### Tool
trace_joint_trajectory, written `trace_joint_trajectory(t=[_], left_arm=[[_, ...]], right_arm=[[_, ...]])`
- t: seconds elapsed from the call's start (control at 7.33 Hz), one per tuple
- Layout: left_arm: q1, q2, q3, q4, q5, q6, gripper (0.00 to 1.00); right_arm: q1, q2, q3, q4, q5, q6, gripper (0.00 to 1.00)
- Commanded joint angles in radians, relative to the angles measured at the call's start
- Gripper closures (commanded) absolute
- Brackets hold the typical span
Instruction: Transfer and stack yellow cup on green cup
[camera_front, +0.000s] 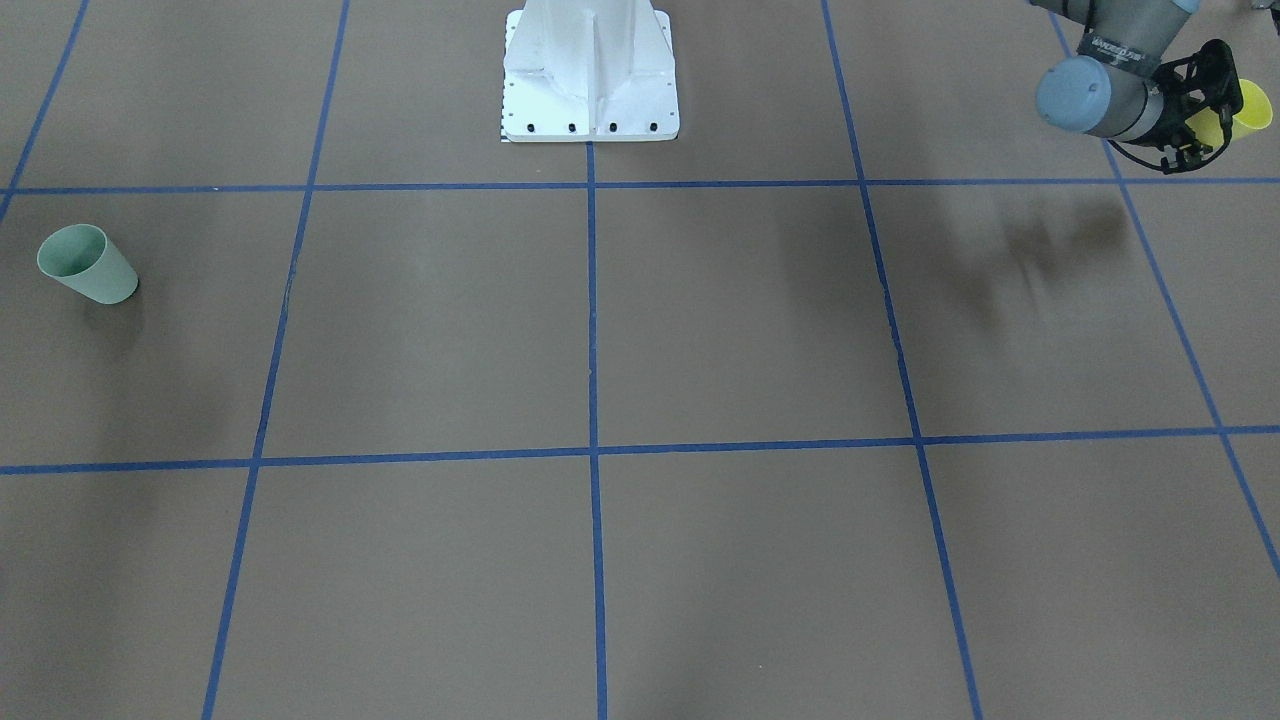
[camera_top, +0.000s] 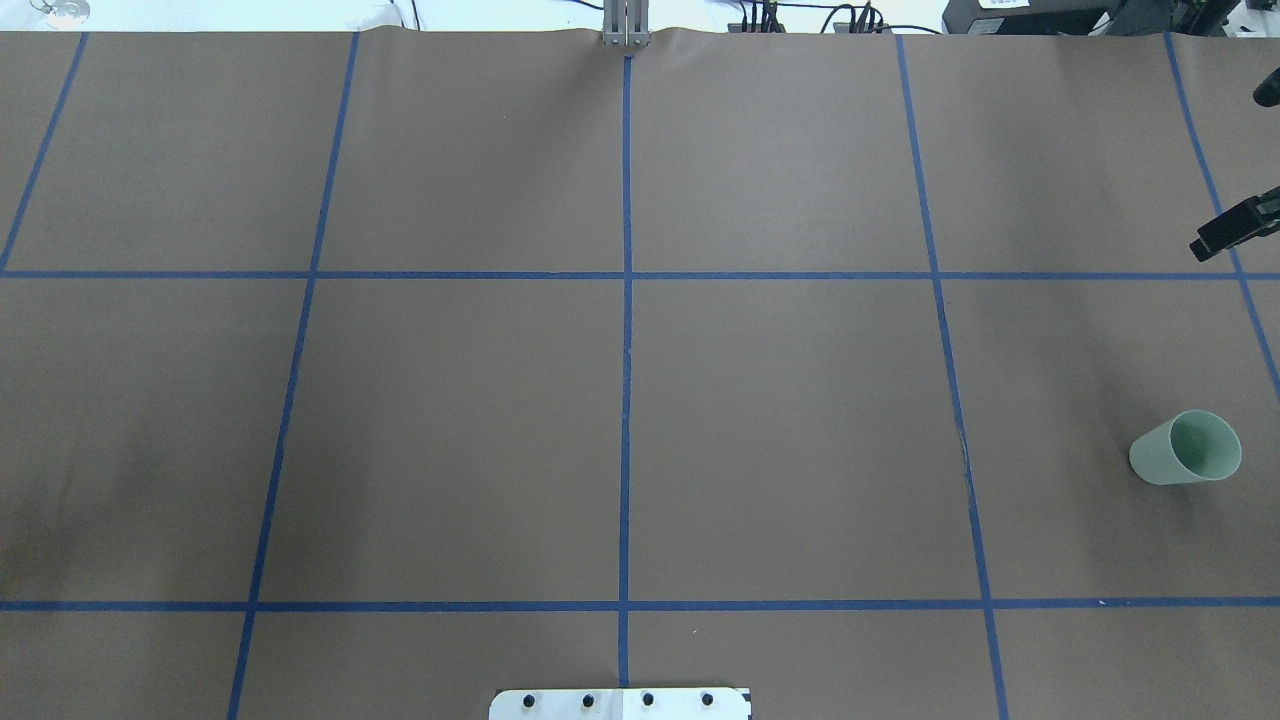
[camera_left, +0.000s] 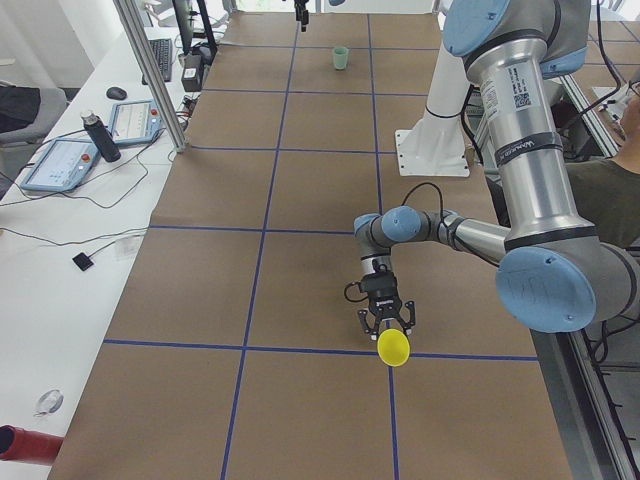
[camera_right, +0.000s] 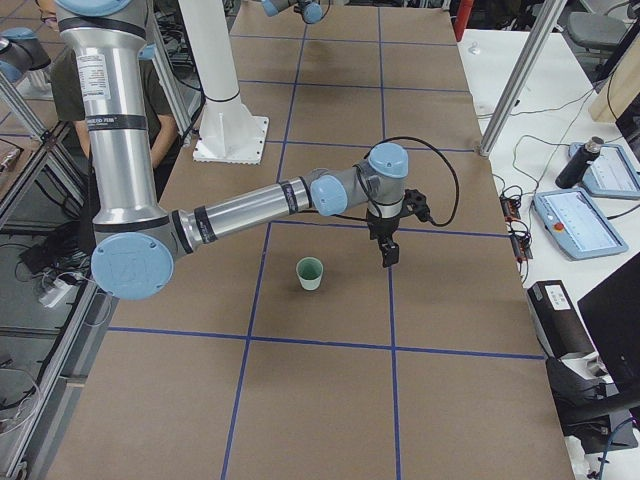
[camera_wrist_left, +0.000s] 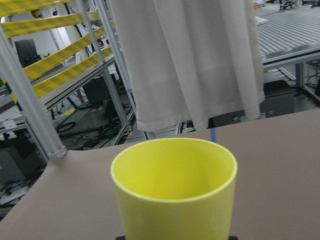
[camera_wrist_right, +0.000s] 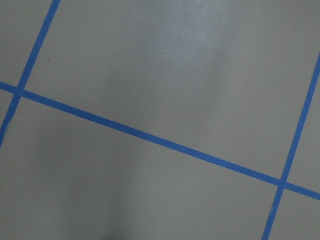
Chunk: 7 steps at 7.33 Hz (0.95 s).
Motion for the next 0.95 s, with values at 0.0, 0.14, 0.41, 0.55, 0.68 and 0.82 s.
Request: trace_joint_trajectory(t=[0.0,0.14,0.41,0.55,0.68,0.82], left_arm=[[-0.056,-0.15,0.002,0.008,0.189,0.141,0.49],[-0.064,-0.228,0.002,0.008,0.275,0.204,0.5],[-0.07,-0.365,0.011,0.005,0.418,0.324,0.51],[-0.061,-0.454,0.029,0.003,0.475,0.384,0.51],[-0.014,-0.527,0.075,-0.001,0.539,0.391,0.52],[0.005,-0.619,0.1,-0.004,0.544,0.465,0.51]], right_arm=[[0.001,-0.001,0.004,0.0,0.001,0.0,0.0],[0.001,-0.005,0.004,0.003,-0.001,-0.002,0.0],[0.001,-0.016,0.033,0.011,0.014,-0.003,0.0],[0.001,-0.028,0.038,0.014,0.036,-0.009,0.0],[0.0,-0.028,0.037,0.017,0.053,-0.015,0.0],[0.0,-0.021,0.038,0.017,0.056,-0.015,0.0]])
